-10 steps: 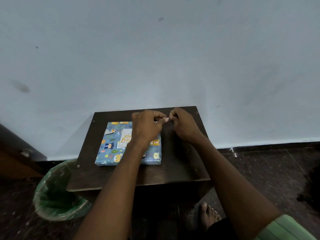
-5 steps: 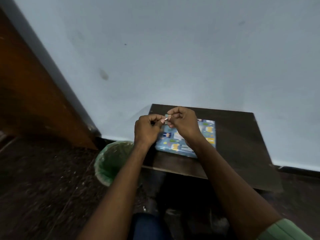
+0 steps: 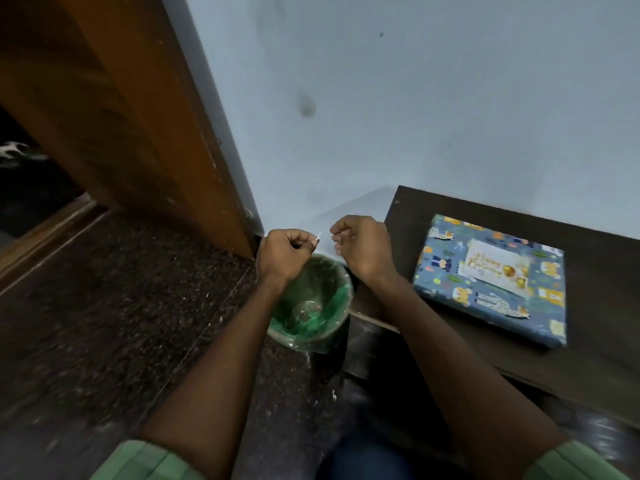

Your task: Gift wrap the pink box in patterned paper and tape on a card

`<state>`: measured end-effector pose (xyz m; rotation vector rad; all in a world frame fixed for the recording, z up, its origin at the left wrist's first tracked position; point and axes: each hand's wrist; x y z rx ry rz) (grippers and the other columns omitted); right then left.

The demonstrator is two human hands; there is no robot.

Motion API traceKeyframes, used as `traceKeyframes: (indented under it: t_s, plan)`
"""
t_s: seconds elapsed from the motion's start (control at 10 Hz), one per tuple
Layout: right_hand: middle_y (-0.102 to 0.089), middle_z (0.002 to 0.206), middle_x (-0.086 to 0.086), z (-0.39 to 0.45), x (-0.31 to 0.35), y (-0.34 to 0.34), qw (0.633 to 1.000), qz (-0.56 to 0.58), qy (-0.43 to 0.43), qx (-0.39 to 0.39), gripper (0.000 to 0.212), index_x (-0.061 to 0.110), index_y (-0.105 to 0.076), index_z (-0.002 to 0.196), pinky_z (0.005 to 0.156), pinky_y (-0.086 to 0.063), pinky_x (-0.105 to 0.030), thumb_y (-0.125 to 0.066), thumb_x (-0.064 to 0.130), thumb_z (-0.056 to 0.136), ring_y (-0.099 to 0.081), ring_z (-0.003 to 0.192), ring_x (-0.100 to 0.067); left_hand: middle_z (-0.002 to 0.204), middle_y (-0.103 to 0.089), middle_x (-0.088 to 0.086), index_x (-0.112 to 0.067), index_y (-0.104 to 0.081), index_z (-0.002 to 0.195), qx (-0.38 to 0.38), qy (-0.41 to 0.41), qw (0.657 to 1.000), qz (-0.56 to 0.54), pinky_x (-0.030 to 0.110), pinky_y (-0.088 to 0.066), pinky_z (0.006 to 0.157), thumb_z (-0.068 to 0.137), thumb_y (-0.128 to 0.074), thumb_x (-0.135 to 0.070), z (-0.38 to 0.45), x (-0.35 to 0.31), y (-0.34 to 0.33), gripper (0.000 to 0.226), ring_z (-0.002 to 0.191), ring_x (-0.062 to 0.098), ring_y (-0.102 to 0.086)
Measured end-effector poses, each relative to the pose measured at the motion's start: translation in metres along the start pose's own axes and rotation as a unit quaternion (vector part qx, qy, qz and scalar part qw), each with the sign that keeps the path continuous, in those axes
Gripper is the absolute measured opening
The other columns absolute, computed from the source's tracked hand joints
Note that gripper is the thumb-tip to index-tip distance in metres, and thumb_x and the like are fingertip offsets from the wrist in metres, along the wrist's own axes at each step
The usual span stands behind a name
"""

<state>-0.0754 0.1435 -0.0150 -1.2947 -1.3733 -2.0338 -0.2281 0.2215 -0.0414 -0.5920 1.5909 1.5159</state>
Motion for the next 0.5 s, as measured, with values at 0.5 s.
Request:
traceKeyframes:
  t_s: [0.5]
  plan:
    - [-0.069,0.112,-0.015,0.02,-0.015,-0.024,0.956,-0.267,0.057,0.104,0.047,0.006,-0.074,0.108,0.086,-0.061,-0.051,-0.054,-0.019,0.075,-0.067,0.101,-0.036,0.088,-0.079,-0.012,-0.033,-0.079,0.081,-0.015,0.114,0.981,0.156,0.027,-0.056,0.073,0.089,-0.084,-0.03,0.019,0.051,-0.039,0.01,0.087,0.015,-0.073]
Point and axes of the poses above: each hand's wrist, its own z-axis towards the middle knuckle, its own y-axis out of the back of the hand, x = y × z
